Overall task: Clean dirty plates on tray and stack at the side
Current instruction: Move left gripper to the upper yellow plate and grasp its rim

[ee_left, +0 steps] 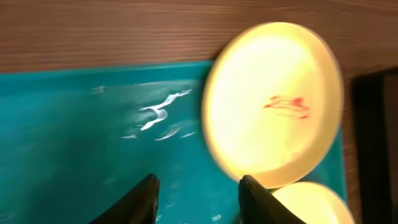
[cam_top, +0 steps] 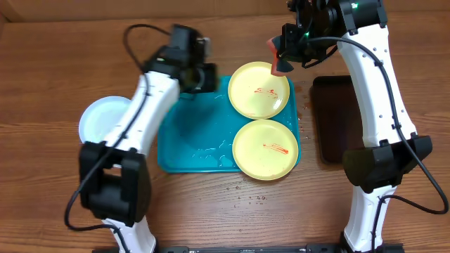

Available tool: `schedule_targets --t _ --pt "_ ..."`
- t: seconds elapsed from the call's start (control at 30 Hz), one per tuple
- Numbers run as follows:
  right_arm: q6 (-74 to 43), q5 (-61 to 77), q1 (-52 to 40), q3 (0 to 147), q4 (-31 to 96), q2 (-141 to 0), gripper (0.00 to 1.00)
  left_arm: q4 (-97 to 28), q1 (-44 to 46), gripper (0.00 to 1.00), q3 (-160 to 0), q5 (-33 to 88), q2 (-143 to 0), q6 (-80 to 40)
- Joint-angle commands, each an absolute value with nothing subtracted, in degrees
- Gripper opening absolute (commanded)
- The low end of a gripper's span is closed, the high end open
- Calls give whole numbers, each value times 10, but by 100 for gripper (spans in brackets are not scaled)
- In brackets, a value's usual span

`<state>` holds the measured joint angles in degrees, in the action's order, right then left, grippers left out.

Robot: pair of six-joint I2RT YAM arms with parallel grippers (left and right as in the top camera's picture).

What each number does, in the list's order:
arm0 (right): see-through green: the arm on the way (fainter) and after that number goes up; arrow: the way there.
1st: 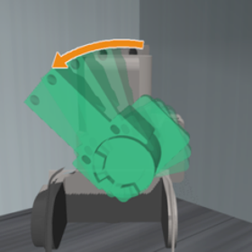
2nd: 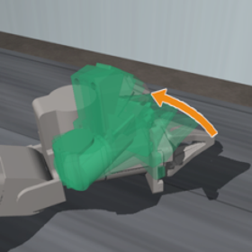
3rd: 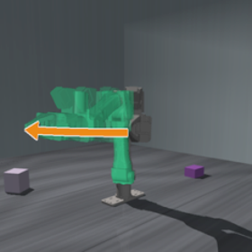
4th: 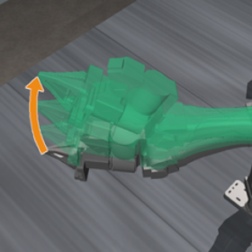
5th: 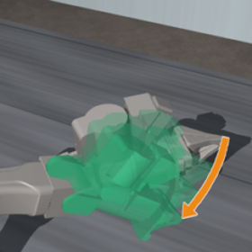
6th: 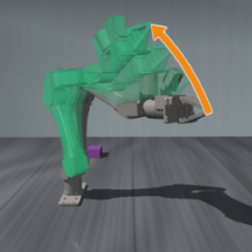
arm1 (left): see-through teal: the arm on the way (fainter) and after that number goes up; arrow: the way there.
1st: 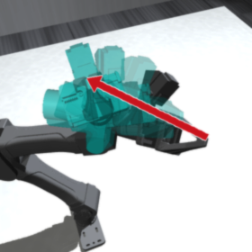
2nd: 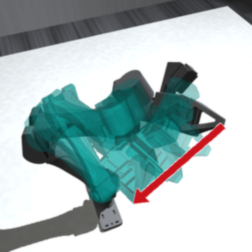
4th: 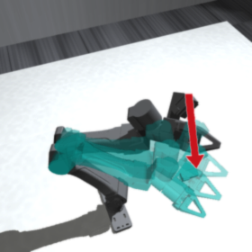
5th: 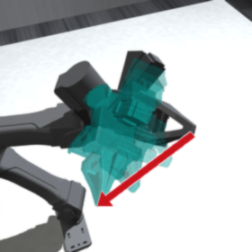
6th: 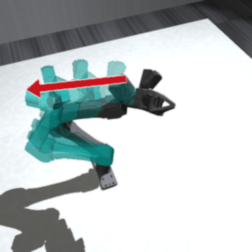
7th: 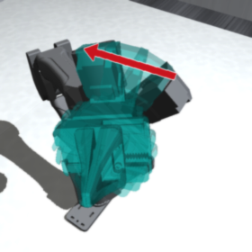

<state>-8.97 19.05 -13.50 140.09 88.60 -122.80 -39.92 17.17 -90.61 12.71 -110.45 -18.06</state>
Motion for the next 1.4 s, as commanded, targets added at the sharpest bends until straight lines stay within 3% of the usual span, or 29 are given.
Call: schedule_targets --t 0.0,0.3,0.5,0.87,1.07,1.17,1.37 --pt "-90 191 -134 1407 888 -1226 4 -377 209 45 -911 74 -1151 -215" --pt "-90 191 -134 1407 898 -1226 4 -352 239 47 -913 75 -1210 -215" --pt "-90 191 -134 1407 898 -1226 4 -352 236 47 -916 4 -1217 -208" --pt "-90 191 -134 1407 897 -1226 4 -333 237 42 -916 11 -1250 -215" --pt "-90 191 -134 1407 897 -1226 4 -325 237 24 -916 10 -1253 -215" --pt "-90 191 -134 1407 896 -1226 4 -324 236 9 -916 -5 -1253 -215" --pt "-89 189 -134 1407 897 -1226 4 -309 236 4 -916 -53 -1253 -214"
